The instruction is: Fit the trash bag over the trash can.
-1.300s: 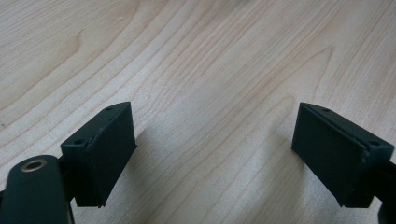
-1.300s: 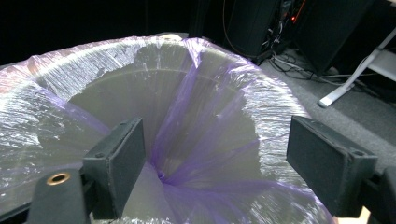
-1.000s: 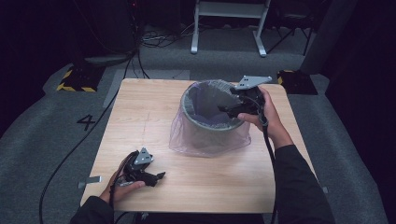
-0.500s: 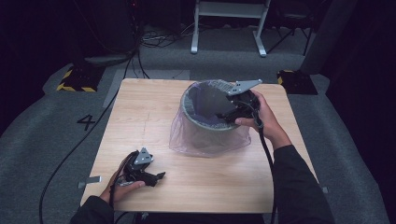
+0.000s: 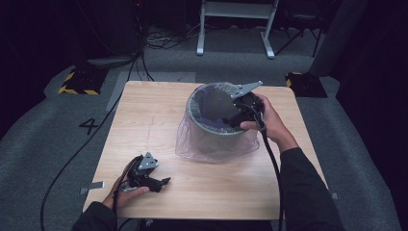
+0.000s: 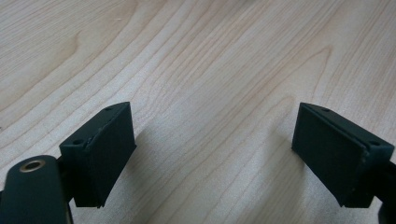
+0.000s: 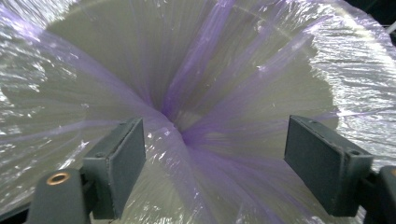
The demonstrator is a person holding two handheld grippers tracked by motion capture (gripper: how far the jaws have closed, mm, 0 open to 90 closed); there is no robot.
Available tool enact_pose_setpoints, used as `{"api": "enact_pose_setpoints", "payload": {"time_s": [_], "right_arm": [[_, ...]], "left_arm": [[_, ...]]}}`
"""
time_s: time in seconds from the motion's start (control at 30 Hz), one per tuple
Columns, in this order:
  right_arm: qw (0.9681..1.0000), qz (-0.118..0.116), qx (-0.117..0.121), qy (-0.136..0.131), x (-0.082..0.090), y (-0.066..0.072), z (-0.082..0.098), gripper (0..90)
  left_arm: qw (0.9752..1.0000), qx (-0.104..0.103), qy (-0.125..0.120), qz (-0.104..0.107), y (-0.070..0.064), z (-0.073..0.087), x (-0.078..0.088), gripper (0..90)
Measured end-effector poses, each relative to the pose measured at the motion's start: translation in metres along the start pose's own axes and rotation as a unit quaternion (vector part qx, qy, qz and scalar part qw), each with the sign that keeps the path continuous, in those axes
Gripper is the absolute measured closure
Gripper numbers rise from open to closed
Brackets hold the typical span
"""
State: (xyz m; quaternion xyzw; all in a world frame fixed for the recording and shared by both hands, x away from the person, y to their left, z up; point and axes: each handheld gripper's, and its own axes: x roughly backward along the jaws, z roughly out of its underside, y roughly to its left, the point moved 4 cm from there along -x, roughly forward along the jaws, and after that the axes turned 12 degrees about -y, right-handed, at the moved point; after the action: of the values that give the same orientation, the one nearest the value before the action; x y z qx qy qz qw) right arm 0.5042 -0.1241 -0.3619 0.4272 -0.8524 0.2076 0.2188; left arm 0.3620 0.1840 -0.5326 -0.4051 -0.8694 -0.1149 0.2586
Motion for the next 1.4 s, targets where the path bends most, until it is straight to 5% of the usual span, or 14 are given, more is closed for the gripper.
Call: {"api": "enact_pose_setpoints", "payload": {"time_s": [0.2,0.4,0.8,1.03,1.4], "right_arm": [[0.9993,0.006,0.016,0.034,-0.003,0.001,0.000,21.8],[0.9970,-0.006,-0.001,0.077,-0.007,-0.001,0.001,20.4],[0.9943,0.010,-0.012,0.106,-0.012,-0.002,0.001,21.6],[0.9953,0.018,-0.021,0.092,-0.011,-0.003,0.000,21.7],[0.9976,0.051,-0.048,-0.001,0.001,-0.008,-0.002,24.6]], "left_arm": [[1.0000,-0.002,-0.001,0.000,0.000,0.000,0.000,13.3],[1.0000,-0.002,-0.001,0.000,0.000,0.000,0.000,13.2],[1.0000,-0.002,-0.001,0.001,0.000,0.000,0.000,13.2],[1.0000,-0.002,0.000,0.001,0.000,0.000,0.000,13.0],[1.0000,-0.002,0.000,0.002,0.000,0.000,0.000,12.8]]}}
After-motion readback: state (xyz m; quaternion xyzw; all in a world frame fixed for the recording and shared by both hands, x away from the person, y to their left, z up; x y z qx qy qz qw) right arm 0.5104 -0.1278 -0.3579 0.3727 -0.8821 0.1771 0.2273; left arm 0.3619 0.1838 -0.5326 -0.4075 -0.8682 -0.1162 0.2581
